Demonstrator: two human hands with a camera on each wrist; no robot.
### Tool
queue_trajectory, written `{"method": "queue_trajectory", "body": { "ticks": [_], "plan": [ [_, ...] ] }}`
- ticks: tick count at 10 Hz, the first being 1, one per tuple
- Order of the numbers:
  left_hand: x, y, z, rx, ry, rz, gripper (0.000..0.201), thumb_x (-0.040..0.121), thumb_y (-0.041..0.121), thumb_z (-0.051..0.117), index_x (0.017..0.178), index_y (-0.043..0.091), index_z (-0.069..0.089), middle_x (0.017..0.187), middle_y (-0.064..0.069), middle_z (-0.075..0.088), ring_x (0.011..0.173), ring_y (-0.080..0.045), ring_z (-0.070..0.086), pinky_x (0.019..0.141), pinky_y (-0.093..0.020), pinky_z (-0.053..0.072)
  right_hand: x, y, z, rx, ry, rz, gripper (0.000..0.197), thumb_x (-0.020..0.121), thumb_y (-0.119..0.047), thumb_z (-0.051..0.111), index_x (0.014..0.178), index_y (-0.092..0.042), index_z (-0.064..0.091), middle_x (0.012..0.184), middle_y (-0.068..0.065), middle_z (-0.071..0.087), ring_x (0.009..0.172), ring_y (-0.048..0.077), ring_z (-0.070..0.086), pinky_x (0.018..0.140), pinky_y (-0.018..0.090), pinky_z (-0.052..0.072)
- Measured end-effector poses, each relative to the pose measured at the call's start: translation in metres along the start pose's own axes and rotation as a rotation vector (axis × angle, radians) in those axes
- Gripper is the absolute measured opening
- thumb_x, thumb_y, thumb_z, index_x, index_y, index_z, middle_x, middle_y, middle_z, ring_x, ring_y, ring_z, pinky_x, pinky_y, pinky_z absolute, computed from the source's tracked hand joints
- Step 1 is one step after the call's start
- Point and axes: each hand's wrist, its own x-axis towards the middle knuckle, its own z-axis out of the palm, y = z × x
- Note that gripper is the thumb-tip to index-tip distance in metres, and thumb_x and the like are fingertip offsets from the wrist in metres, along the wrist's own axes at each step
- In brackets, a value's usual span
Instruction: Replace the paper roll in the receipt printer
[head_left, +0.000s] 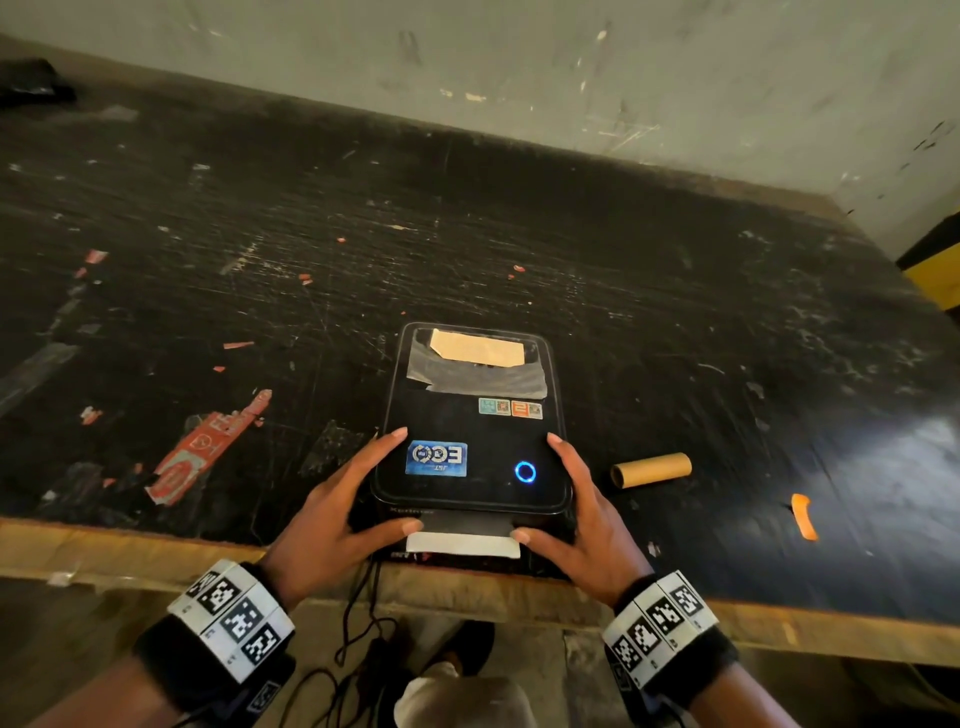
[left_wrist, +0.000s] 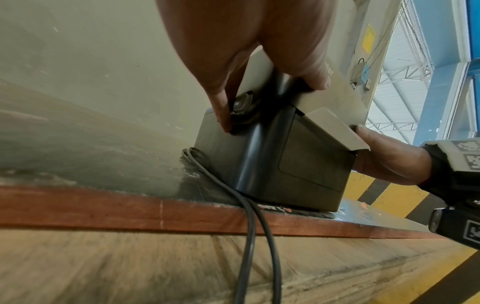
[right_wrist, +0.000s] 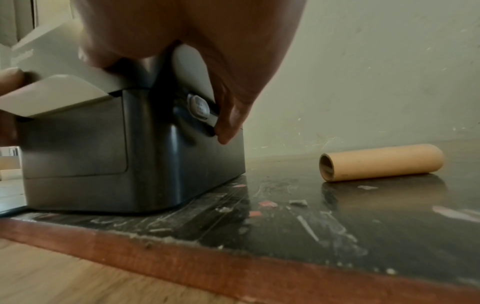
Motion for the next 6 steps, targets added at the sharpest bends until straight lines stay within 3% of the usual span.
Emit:
{"method": "queue_trajectory", "body": {
  "ticks": [1,3,5,6],
  "plan": [
    [-0.001,-0.002,-0.001,0.003,0.008,-0.001,0.084,0.063,0.054,0.070,0.133,0.058,0.022,0.144,0.008,0.040,0.130,-0.002,0.041,0.107,-0.030,0.040,-0.001,-0.002,0.001,0.008,0.008,-0.010,0.100,0.073,-0.041,0.075,0.125,-0.072,-0.004,0.154,-0.002,0.025,0.139,0.012,0.030,0.115,0.040,0.032],
    [-0.001,0.000,-0.001,-0.053,-0.014,-0.016,0.083,0.068,0.043,0.074,0.131,0.060,0.023,0.139,0.012,0.041,0.125,0.001,0.045,0.100,-0.019,0.044,-0.001,0.000,0.002,0.040,0.012,0.014,0.096,0.067,-0.053,0.071,0.129,-0.068,-0.001,0.153,0.000,0.029,0.137,0.014,0.035,0.112,0.045,0.036],
    [-0.006,0.002,-0.003,-0.088,-0.037,-0.041,0.088,0.065,0.055,0.069,0.134,0.060,0.014,0.136,0.037,0.034,0.125,0.015,0.037,0.101,-0.011,0.038,-0.003,-0.002,0.000,0.030,-0.030,0.047,0.098,0.070,-0.050,0.072,0.125,-0.072,-0.006,0.154,-0.005,0.024,0.138,0.011,0.032,0.113,0.043,0.035],
    [-0.022,-0.001,-0.004,-0.151,0.004,-0.103,0.091,0.057,0.068,0.070,0.127,0.070,0.012,0.143,0.027,0.036,0.127,0.003,0.042,0.103,-0.015,0.038,-0.009,-0.007,-0.003,0.042,-0.095,0.088,0.100,0.067,-0.056,0.071,0.119,-0.074,-0.012,0.153,-0.015,0.018,0.139,0.007,0.026,0.116,0.037,0.028]
  ]
}}
